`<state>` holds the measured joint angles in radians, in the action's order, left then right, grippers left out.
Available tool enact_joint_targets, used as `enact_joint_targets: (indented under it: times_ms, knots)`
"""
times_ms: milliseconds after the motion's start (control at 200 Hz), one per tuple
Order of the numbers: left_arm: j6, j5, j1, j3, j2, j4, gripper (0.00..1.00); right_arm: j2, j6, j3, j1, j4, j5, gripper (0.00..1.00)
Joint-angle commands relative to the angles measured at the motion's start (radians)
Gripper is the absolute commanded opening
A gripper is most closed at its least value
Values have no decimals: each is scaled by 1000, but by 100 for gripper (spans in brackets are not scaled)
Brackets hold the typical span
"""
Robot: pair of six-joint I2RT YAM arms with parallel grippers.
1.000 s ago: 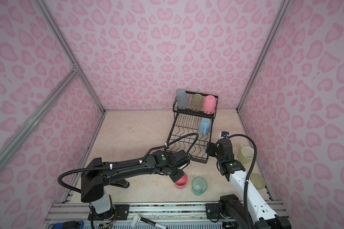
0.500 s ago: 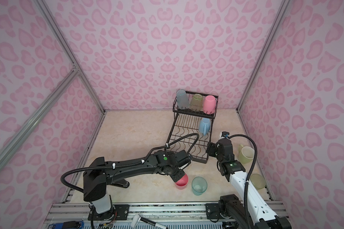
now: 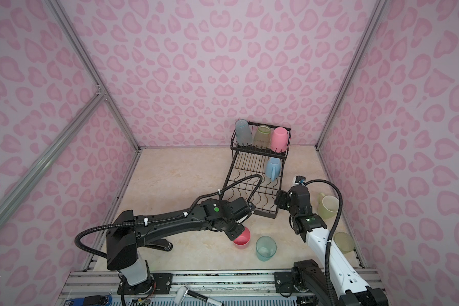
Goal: Load cups into a dish rack
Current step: Pick up the cup from the bottom-center of the table, then place the cup upside down at the dish rack.
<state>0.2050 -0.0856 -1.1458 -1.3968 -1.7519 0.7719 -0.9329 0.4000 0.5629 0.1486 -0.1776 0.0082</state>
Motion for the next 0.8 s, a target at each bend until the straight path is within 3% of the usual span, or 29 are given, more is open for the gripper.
enact_joint_targets:
  times_ms: [0, 470, 795]
  knots:
    - [-9, -4, 24, 15, 44, -14, 6, -6, 2, -8, 0, 27, 10, 80]
    - [-36, 41, 232, 45, 245, -20, 7, -20, -1, -6, 0, 28, 22, 80]
    - [-72, 241, 471, 36, 378, -105, 8, -48, -6, 24, 0, 0, 29, 81]
